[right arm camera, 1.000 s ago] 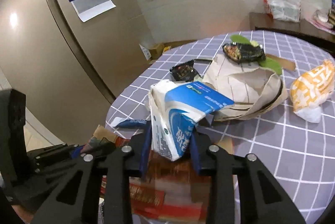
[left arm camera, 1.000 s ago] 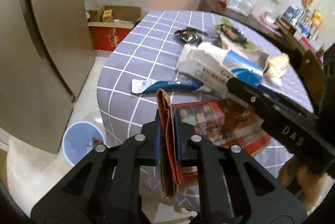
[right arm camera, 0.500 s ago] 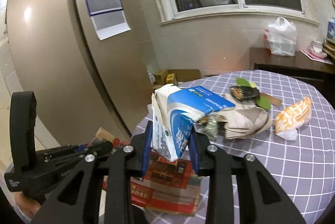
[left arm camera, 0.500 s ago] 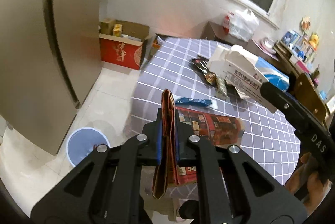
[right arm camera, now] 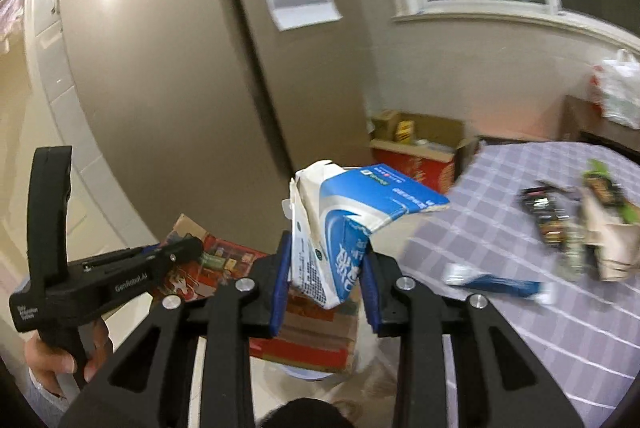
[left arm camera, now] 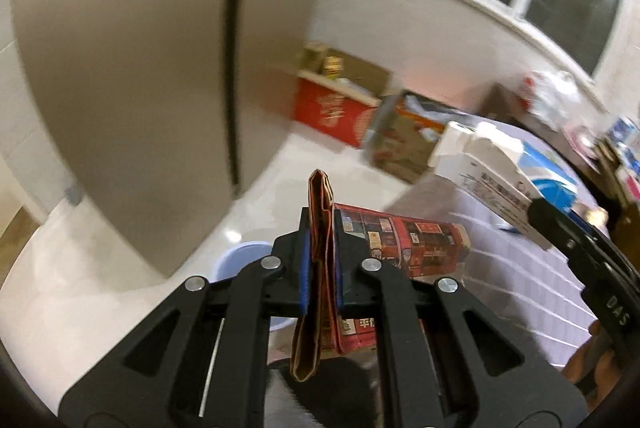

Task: Collect trash
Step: 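Carry both items to the bin and open the right tool over it, then lower the red flyer into the bin and open the left tool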

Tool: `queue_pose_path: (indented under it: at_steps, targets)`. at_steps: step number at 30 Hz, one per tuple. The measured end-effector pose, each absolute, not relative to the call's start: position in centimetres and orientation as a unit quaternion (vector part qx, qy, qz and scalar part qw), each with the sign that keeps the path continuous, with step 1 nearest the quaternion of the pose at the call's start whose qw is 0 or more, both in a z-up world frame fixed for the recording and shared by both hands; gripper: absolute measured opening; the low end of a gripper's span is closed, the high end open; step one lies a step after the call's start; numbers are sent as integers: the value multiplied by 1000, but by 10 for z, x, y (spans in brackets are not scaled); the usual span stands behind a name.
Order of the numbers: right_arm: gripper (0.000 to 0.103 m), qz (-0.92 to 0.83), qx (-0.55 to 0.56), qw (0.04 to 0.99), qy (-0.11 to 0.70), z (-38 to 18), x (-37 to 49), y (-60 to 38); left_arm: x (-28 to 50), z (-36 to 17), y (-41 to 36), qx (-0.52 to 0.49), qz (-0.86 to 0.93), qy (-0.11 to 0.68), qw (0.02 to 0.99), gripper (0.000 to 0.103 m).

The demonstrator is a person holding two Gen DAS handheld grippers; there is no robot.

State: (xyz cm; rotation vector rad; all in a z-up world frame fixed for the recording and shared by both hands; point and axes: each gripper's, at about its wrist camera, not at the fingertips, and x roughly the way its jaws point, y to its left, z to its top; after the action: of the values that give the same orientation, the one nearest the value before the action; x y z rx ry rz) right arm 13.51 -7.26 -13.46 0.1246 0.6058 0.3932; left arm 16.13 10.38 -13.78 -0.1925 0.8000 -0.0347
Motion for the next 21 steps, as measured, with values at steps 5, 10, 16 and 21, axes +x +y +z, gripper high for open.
queue_pose_path:
  at_steps: [5, 10, 16, 21]
  targets:
    - [31, 219, 39, 920, 323, -158, 160, -17, 177, -167, 161, -100, 52, 418, 901, 9]
    - [32, 237, 12, 906, 351, -183, 187, 32, 188, -192, 196, -94, 100, 438, 888, 9]
    - [51, 235, -22, 893, 384, -226, 215, 70, 201, -214, 221, -82, 140, 457, 875, 9]
    - [52, 237, -11, 879, 414, -248, 222, 79, 211, -220, 226, -76, 150, 462, 871, 9]
